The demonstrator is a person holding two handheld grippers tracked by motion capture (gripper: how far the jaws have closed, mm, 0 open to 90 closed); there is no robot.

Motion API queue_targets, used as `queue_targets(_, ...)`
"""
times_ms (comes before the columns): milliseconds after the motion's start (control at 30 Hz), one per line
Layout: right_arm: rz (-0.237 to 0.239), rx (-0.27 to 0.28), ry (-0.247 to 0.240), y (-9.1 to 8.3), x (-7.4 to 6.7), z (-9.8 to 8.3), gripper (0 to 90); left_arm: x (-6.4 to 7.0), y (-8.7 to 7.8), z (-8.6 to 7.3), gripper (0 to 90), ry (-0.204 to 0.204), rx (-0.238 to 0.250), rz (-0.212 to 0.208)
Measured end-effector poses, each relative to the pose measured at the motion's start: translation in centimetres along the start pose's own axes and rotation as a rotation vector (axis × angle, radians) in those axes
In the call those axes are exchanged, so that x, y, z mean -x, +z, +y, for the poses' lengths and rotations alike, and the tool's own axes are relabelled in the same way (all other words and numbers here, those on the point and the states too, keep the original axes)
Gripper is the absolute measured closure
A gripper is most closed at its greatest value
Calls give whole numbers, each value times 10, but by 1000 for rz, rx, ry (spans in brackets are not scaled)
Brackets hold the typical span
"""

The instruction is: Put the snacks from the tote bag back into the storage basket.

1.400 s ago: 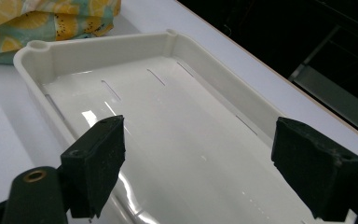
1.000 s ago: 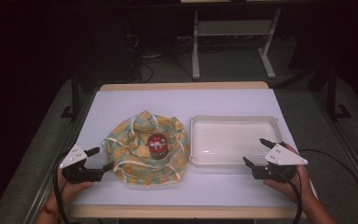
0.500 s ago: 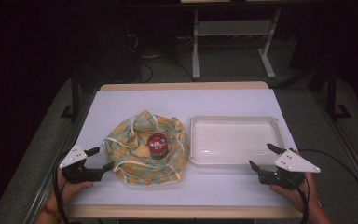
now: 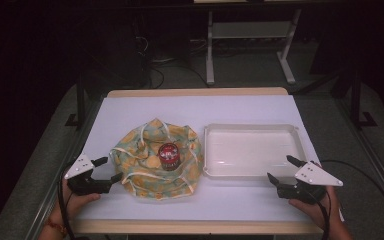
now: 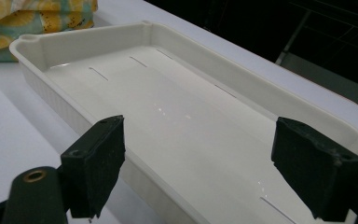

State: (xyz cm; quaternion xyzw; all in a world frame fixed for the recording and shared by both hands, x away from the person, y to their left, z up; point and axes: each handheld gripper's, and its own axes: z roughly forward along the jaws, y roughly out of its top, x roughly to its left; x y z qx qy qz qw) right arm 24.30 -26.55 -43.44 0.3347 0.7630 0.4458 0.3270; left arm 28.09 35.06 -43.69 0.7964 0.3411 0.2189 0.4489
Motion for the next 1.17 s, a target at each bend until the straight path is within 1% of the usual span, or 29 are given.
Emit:
queue_targets(100, 3, -1, 2, 1, -1, -1, 170, 0, 1, 0, 169, 1, -1, -2)
queue_targets(167, -4, -4, -1, 2, -1, -1, 170, 0, 1, 0, 169, -2, -3, -2)
queue_targets(333, -6, -5, 8, 2, 0, -3, 170, -1, 2, 0, 169, 1, -4, -2)
queue_targets(533, 0, -5, 10, 2, -1, -4, 171, -1, 2, 1, 169, 1, -5, -1)
queue_targets(733, 16, -7, 1, 2, -4, -4, 172, -2, 1, 1, 169, -4, -1, 1)
queue_targets(800, 14, -8, 0, 2, -4, -4, 172, -2, 1, 0, 169, -8, 2, 1)
queue_targets(1167, 15, -6, 1, -1, -5, -5, 172, -2, 1, 3, 169, -1, 4, 3)
